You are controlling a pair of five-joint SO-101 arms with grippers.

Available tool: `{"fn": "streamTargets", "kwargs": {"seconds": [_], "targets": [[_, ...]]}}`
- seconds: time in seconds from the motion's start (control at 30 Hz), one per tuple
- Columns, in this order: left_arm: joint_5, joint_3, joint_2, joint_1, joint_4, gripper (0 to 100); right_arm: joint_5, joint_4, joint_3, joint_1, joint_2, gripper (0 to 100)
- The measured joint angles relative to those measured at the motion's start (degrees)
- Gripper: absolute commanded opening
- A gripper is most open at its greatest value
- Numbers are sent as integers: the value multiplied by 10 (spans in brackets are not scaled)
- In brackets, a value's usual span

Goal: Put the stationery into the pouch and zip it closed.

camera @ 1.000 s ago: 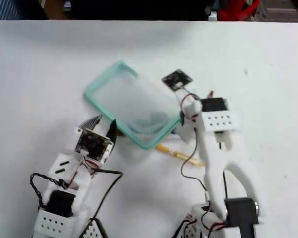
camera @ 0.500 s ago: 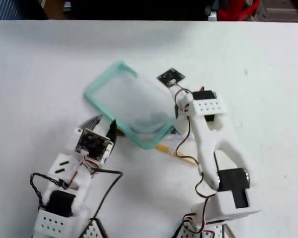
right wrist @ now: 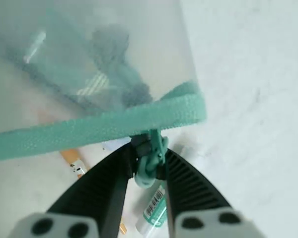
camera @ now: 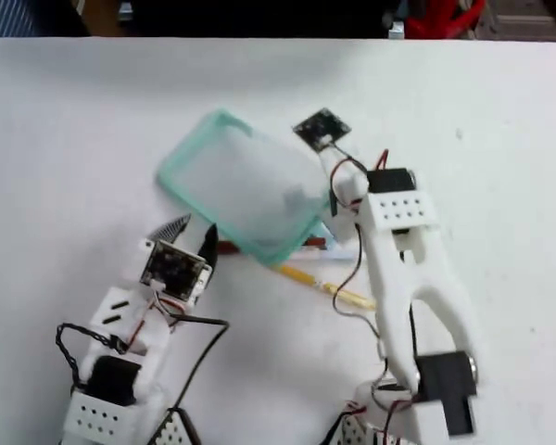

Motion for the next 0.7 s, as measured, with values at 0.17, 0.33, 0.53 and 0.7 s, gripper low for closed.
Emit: {"fn": "streamTargets", "kwargs": {"seconds": [0.17,0.33,0.53,0.7], "targets": [[0,-18,0,0,60,177,0,47,-26,-40,-62,18],[15,-82,0,0,138,250,0,145,-150,-79,-79,18],[18,-96,0,-27,139,278,0,279,-364,-120,-35,18],[0,-142,-1,-27,171,275,-44,324,-520,-129,46,17]]}}
